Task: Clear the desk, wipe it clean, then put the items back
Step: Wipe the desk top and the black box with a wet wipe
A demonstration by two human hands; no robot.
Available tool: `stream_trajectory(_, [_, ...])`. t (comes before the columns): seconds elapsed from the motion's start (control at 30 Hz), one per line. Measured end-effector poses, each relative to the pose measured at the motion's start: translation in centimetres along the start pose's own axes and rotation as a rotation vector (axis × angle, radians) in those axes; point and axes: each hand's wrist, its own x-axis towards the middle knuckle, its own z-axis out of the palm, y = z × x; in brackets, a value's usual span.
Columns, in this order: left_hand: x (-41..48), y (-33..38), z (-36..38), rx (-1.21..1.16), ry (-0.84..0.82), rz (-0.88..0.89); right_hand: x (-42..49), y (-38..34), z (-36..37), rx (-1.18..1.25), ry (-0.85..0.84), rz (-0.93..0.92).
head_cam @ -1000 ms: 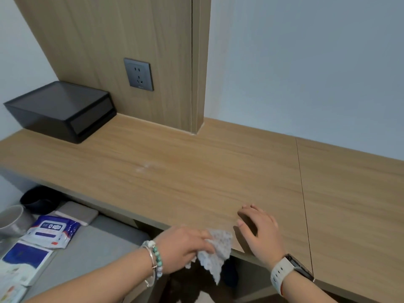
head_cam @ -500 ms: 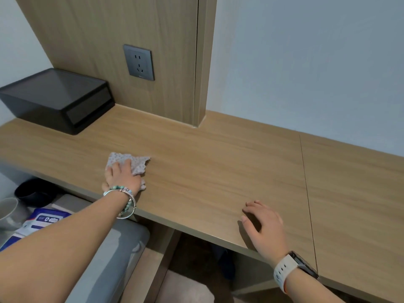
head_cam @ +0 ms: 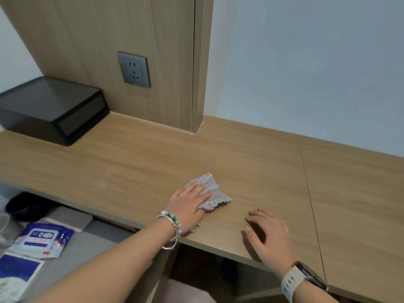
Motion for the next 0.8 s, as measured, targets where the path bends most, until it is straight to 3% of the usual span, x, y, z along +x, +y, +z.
stream_trajectory(0.13, [-3.9, 2.3, 0.3, -0.163, -0.049, 0.267, -0.2, 0.1, -0.1, 0.022, 0.018, -0.017])
stream_trajectory(0.2, [-4.7, 1.2, -0.9, -0.206, 0.053, 0.304, -0.3, 0.1, -0.1, 0.045, 0.029, -0.020])
stream_trajectory(0.3, [-3.7, -3.0, -1.4, -0.176, 0.333, 0.046, -0.3, 0.1, 0.2, -0.012, 0.031, -0.043])
stream_trajectory(0.4, [-3.6, -4.0, -0.5, 0.038, 0.161, -0.172, -0.4, -0.1, 0.4, -0.093, 0.021, -0.067])
stream_trajectory(0.47, [-4.3, -2.2, 0.5, 0.076, 0.093, -0.086, -0.3, -0.1, 0.3, -0.080, 0.022, -0.066])
stream_trajectory(0.67, [-7.4, 3.9, 1.6, -0.003, -0.109, 0.407, -0.4, 0.0, -0.1, -0.057, -0.001, -0.086])
stream_trajectory(0.73, [-7.6, 3.7, 0.9, 0.002, 0.060, 0.533, -0.5, 0.3, -0.7, -0.066, -0.024, -0.091])
stream_trajectory(0.77, [-7.3, 3.1, 0.4, 0.012, 0.210, 0.497, -0.6, 0.6, -1.1, -0.078, 0.000, -0.085])
stream_trajectory(0.8, [-6.8, 2.2, -0.1, -0.028, 0.308, 0.353, -0.6, 1.0, -1.6, -0.090, 0.042, -0.057])
